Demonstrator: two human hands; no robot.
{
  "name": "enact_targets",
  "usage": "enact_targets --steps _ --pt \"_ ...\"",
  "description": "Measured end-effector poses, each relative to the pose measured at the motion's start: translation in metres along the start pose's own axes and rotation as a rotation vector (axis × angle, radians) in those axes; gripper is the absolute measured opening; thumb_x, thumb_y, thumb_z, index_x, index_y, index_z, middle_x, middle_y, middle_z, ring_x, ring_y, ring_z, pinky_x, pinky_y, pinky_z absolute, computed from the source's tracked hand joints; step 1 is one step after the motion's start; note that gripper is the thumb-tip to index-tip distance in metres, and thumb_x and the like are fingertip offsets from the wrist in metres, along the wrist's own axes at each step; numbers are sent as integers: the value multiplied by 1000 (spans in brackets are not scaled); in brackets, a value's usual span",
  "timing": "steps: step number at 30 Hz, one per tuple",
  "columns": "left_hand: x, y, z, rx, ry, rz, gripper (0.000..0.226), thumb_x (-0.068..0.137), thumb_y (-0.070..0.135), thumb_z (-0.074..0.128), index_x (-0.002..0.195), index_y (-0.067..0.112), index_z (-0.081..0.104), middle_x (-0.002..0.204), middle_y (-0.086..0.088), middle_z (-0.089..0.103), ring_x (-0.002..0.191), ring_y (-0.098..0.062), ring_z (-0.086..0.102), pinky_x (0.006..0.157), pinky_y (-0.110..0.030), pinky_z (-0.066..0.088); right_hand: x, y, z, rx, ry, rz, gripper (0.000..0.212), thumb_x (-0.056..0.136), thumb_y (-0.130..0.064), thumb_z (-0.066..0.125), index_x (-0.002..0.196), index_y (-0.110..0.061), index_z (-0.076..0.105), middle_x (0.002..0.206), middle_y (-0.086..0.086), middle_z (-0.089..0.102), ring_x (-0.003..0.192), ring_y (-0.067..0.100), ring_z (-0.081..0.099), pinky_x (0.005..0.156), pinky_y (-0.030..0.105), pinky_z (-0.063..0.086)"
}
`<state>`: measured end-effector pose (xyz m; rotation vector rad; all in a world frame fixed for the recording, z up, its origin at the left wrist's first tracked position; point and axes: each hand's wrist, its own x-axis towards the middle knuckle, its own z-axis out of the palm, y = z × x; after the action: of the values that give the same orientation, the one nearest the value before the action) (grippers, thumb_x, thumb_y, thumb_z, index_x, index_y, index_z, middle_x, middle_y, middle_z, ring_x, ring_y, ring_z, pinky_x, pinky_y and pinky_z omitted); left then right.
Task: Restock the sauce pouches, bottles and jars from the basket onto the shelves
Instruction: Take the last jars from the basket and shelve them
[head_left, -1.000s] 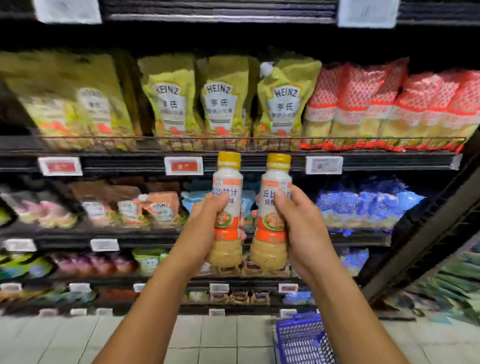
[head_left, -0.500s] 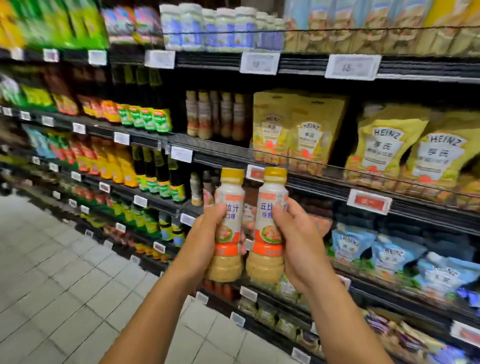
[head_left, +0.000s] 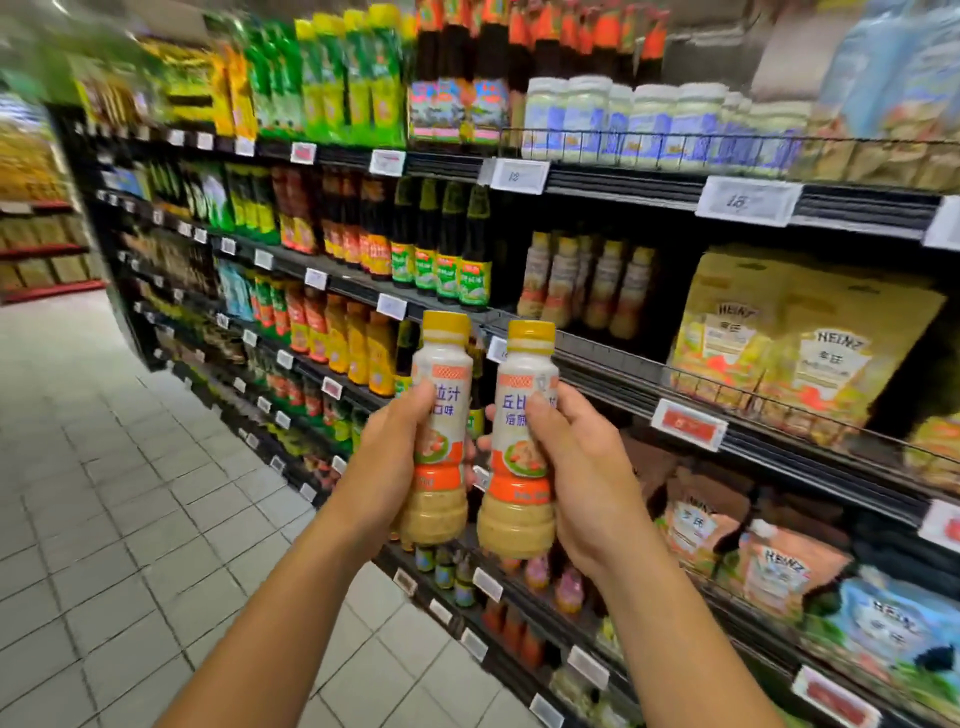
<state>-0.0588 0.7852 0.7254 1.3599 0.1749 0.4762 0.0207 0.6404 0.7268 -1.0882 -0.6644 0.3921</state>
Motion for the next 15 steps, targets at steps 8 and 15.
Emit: enact_targets --steps 8,15 --pt "74 23 -11 11 16 92 56 75 61 60 100 12 68 86 -19 73 67 -25 71 57 -34 57 77 -12 0 -94 -34 -64 28 86 -46 68 106 -26 71 97 12 76 84 27 74 71 39 60" --pt "157 50 -4 27 -56 188 51 86 52 53 98 3 61 70 -7 71 59 -18 69 52 -29 55 162 -28 -15 -79 -37 -151 23 88 -38 63 103 -23 72 96 13 77 80 25 74 72 41 62"
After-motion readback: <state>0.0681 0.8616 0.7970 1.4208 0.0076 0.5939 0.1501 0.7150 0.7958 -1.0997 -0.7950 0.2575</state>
